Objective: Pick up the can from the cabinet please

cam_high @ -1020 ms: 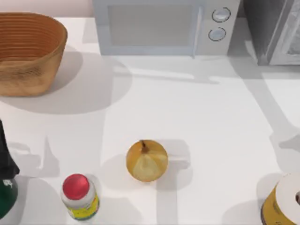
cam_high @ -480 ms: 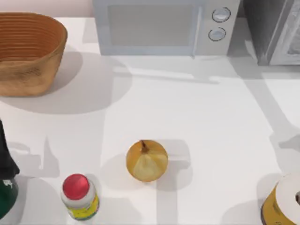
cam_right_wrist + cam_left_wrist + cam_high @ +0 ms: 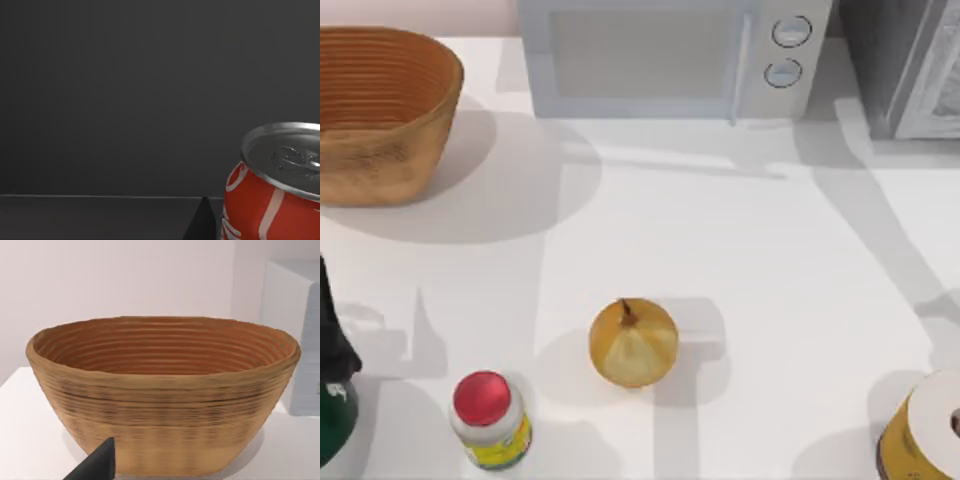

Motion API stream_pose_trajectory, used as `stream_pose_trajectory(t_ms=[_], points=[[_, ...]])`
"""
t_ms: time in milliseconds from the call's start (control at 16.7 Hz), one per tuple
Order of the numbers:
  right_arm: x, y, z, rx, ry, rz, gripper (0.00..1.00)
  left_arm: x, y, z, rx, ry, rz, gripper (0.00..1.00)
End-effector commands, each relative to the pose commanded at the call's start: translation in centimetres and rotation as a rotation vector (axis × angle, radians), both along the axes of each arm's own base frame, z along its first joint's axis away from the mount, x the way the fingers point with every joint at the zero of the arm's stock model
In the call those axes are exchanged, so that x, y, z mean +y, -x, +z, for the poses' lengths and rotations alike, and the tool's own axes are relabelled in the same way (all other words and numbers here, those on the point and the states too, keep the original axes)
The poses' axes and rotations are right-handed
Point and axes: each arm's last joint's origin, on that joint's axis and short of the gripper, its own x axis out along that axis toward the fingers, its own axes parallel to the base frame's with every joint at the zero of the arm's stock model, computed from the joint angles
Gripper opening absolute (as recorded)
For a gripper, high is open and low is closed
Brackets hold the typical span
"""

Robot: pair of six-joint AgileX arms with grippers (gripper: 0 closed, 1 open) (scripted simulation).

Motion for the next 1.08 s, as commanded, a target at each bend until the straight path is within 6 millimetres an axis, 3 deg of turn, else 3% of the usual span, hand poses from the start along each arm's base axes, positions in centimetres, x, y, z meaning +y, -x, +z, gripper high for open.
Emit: stream_pose_trajectory(t_ms=[180, 360, 780, 1080], points=[[-0.6, 5.2, 1.3, 0.003, -0.001, -0.013, 0.00, 0.0, 0.0, 0.0, 0.000, 0.000, 0.000, 1.00], [-1.2, 8.1, 1.6, 0.014, 0.005, -0.025, 0.00, 0.0, 0.0, 0.0, 0.000, 0.000, 0.000, 1.00], [-1.7, 8.6, 1.5, 0.010, 0.002, -0.027, 0.00, 0.0, 0.0, 0.0, 0.000, 0.000, 0.000, 1.00], [-4.5, 11.0, -1.3, 0.007, 0.004, -0.027, 0.00, 0.0, 0.0, 0.0, 0.000, 0.000, 0.000, 1.00]])
